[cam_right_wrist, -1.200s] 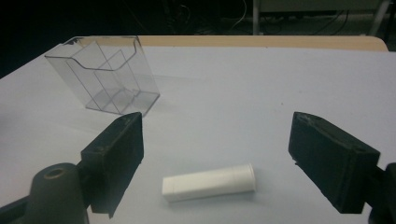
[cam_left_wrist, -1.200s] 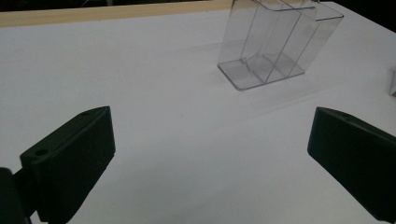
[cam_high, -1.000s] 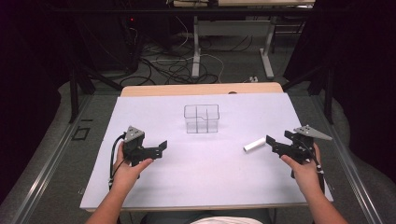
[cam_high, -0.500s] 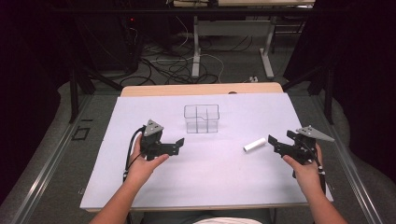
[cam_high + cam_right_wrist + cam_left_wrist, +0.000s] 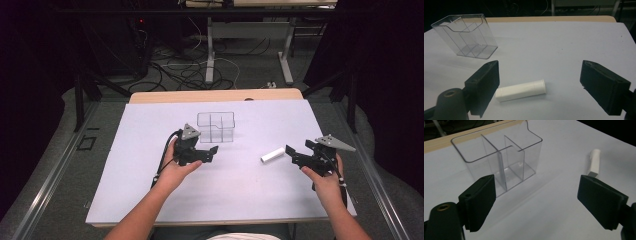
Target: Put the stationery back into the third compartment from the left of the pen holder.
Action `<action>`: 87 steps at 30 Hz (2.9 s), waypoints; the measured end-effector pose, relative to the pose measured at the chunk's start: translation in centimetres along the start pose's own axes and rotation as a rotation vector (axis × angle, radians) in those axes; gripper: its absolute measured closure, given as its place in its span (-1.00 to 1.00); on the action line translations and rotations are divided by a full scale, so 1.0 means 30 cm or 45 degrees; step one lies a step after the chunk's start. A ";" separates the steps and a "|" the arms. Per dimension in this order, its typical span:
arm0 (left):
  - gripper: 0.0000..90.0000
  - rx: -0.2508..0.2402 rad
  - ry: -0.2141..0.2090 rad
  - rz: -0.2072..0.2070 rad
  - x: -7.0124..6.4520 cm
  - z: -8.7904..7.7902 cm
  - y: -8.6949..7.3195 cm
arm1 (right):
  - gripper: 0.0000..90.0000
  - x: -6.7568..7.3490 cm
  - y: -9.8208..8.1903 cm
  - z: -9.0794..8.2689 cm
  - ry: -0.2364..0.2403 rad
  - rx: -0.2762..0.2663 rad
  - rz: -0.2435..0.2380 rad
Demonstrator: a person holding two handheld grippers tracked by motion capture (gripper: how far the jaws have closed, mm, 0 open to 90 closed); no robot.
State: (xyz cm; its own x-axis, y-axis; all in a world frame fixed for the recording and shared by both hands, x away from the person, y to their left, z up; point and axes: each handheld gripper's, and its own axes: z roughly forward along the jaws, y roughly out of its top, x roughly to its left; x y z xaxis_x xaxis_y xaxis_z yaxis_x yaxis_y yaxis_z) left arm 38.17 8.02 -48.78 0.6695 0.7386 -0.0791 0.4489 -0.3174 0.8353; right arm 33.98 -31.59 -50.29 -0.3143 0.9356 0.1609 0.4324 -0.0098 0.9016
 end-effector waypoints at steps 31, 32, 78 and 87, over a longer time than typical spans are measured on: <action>-0.38 0.112 -0.140 0.185 -0.190 0.308 0.166 | -0.65 -0.018 0.000 0.014 0.004 0.010 0.041; -0.37 0.111 -0.150 0.185 -0.193 0.314 0.167 | -0.65 -0.018 0.000 0.014 0.003 0.011 0.041; 0.26 0.335 -0.312 0.286 -0.375 0.531 0.060 | -0.65 -0.030 -0.010 0.021 0.002 0.046 0.040; 0.55 0.363 -0.307 0.307 -0.381 0.532 0.055 | -0.65 -0.030 -0.013 0.024 0.008 0.039 0.042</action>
State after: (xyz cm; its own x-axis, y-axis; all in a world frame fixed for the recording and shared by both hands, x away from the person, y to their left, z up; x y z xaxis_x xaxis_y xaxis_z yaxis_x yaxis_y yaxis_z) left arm 40.71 -10.43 -55.19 0.8786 0.4745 -0.0535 0.3860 -0.6399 0.6645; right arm 34.72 -32.18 -51.07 -0.3051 0.9326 0.1929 0.4684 -0.0294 0.8830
